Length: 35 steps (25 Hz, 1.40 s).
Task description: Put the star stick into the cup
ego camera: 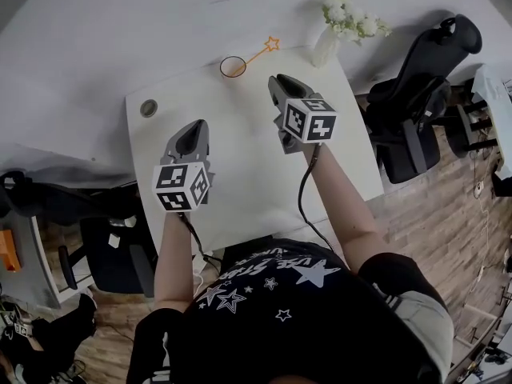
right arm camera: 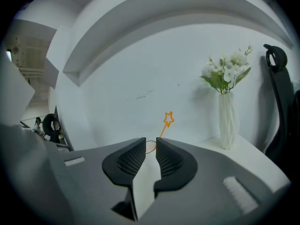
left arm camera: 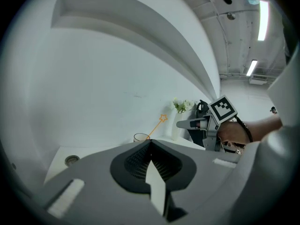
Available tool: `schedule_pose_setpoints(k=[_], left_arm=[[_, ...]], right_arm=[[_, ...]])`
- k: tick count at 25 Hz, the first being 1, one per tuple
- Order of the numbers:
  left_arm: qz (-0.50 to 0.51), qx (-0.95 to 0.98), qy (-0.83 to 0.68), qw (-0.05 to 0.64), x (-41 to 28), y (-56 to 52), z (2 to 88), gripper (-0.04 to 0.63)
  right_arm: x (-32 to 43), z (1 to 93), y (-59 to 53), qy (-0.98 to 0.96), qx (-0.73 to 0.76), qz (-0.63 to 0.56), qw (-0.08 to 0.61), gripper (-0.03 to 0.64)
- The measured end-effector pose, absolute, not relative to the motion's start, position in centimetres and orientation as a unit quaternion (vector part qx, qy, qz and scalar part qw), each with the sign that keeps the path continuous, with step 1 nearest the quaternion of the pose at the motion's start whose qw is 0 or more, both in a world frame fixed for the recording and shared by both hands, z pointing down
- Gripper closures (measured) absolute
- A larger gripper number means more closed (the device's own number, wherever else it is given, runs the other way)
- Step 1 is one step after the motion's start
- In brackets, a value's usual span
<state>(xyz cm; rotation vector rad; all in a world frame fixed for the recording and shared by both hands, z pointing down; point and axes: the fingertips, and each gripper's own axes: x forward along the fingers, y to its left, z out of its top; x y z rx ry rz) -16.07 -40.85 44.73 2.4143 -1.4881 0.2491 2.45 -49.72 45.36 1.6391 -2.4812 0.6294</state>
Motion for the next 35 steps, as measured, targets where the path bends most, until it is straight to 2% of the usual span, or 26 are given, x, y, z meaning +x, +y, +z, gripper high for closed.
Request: schedule_pose_setpoints(k=[13, 35], left_arm=[[0.067, 0.842, -0.521, 0.123, -11.8, -33.0, 41.4, 0.592], [0.065, 0.838, -0.530, 0.113, -4.8, -15.4, 41.6, 0.592]], right_arm=[[6.8, 41.7, -40.9, -0.827, 0.529, 0.188, 0.024, 0.600], [12.8, 40.3, -21.7, -0.860, 0.481, 0.171, 0.013, 0.601]])
